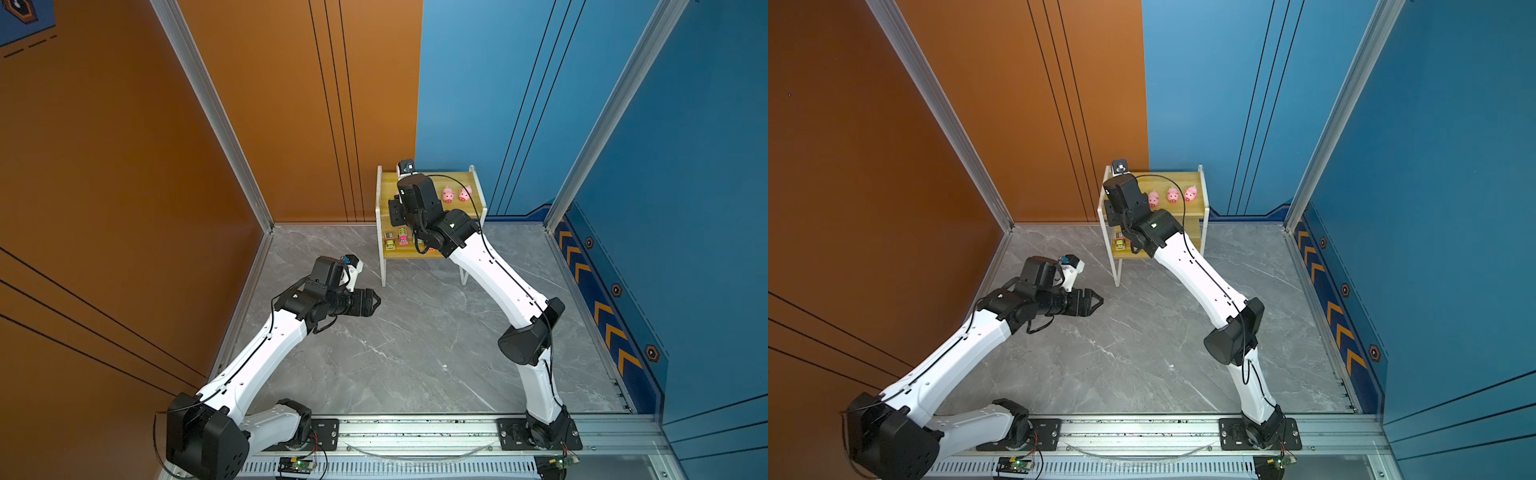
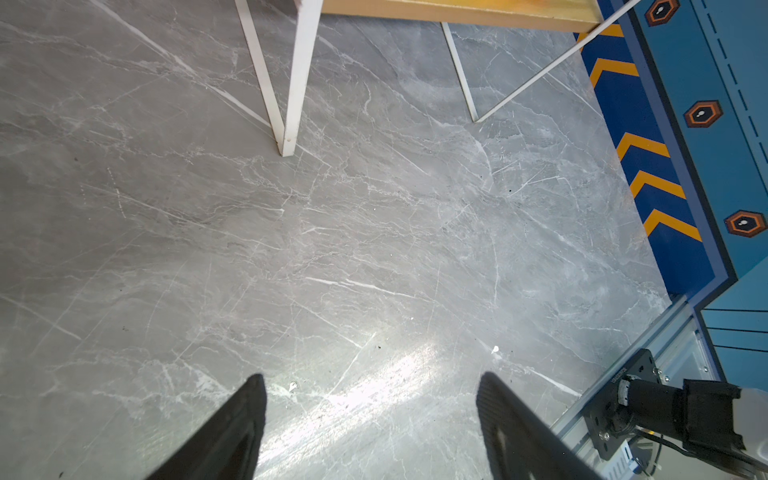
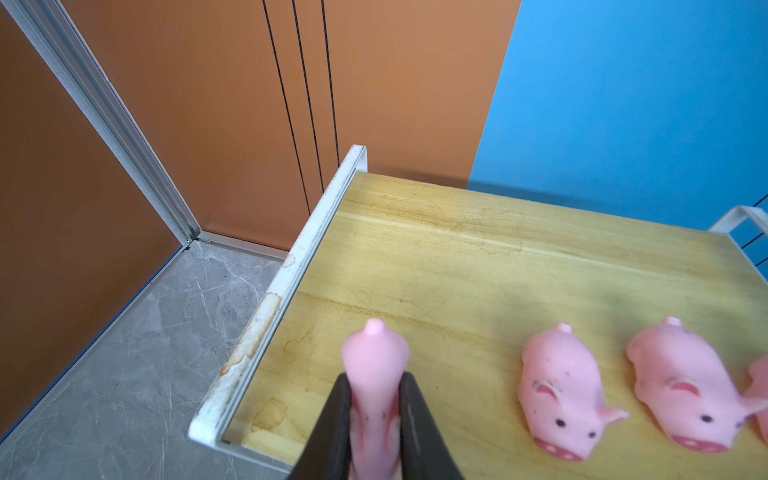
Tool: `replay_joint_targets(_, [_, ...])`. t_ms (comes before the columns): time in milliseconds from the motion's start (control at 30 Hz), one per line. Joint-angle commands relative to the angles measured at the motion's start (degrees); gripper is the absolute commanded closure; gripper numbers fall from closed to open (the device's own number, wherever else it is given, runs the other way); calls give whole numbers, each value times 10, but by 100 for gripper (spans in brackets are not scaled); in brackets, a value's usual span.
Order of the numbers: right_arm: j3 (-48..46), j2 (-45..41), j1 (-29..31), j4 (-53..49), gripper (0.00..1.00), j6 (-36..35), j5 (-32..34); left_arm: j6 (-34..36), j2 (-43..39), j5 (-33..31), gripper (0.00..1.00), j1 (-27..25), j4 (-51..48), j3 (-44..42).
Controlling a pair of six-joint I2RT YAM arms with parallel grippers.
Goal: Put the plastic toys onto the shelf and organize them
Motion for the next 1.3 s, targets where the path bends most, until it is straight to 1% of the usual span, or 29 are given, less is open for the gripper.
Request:
replay_joint_targets(0, [18, 12, -6, -16, 78, 13, 17, 6, -2, -6, 19, 4, 1, -4])
replay_joint_targets(233, [30, 30, -14, -16, 76, 20, 7, 4, -3, -3, 19, 10, 1, -4])
replay_joint_targets(467, [36, 34, -18, -15, 67, 22, 0, 1, 0, 1, 19, 20, 1, -3])
replay_joint_targets(667, [66, 28, -18, -5, 53, 3, -19, -1, 1, 6, 19, 34, 2, -3])
replay_joint_targets(767, [67, 2, -18, 20, 44, -9, -40, -1, -2, 3, 19, 46, 8, -7])
replay_joint_targets(833, [66, -19, -21, 35, 35, -19, -60, -1, -5, 1, 17, 53, 13, -9])
replay_joint_targets(867, [66, -24, -21, 37, 32, -26, -59, -1, -7, 2, 16, 56, 17, -11])
replay_joint_targets(933, [49, -70, -21, 36, 28, -43, -55, 0, -12, -10, 15, 60, 23, -17])
replay_joint_targets(967, [22, -99, -20, 38, 25, -53, -49, 2, -17, -22, 15, 62, 25, -19])
replay_joint_targets(1033, [-79, -177, -21, 67, 19, -81, -49, 6, -27, -51, 5, 64, 28, -25])
replay_joint_targets(1067, [-167, -235, -22, 108, 15, -99, -49, 8, -37, -76, 2, 66, 32, -31])
replay_joint_targets(1100, [-269, -299, -27, 147, 10, -115, -54, 5, -51, -102, 2, 72, 38, -38])
replay_joint_targets(1133, [-361, -361, -48, 182, 6, -119, -64, 1, -66, -125, 2, 82, 47, -48])
replay_joint_targets(1200, [-528, -473, -101, 210, 0, -100, -104, -9, -97, -168, 2, 107, 67, -73])
replay_joint_targets(1267, [-684, -577, -153, 231, 0, -89, -117, -18, -126, -214, 2, 126, 86, -96])
